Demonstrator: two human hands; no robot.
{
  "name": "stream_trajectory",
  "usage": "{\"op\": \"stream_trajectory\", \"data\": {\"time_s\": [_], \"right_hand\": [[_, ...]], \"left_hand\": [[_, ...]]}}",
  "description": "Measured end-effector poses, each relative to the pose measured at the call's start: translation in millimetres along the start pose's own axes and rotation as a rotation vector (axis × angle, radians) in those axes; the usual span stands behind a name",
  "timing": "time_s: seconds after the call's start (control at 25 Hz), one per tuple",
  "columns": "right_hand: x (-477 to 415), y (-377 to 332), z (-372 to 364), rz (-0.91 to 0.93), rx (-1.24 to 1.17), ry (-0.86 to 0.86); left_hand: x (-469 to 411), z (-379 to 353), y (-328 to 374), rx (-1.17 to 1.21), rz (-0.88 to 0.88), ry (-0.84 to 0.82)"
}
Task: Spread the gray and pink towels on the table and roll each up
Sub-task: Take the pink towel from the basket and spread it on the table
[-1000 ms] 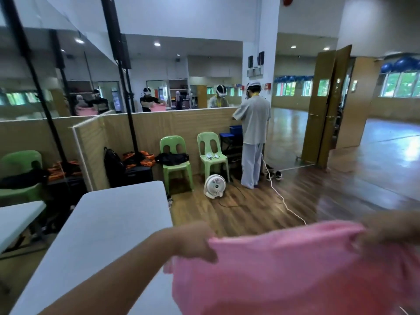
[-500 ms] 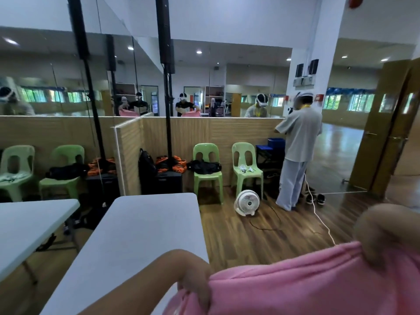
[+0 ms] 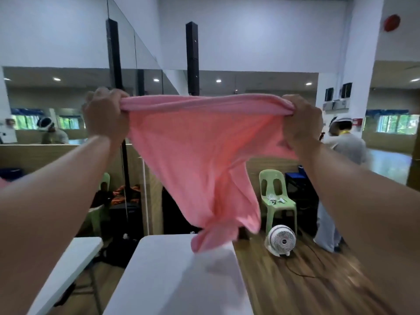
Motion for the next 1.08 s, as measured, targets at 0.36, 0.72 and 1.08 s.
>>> {"op": "stream_trajectory", "data": {"time_s": [0.36, 0.72, 1.08], "right_hand": [[193.1, 28.5, -10.4, 0.209, 0.211, -0.569], [429.0, 29.5, 36.1, 0.181, 0.305, -1.136], [654.3, 21.1, 181.0, 0.017, 0.267, -1.352]], "left_hand": [[145.1, 44.8, -117.2, -0.45, -0.011, -0.489], [385.8, 125.3, -242.0, -0.631, 0.099, -1.119], [593.4, 268.0, -314.1, -0.528, -0.102, -1.148]]}}
Point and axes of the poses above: each hand's wrist, its own x-axis away from the middle knuckle, its own z-axis out of the back of the hand, y = z × x, the point moved 2 cm from there along -x, towards the middle knuckle, and after that the axes turned 8 degrees about z, right-handed, at the moved point
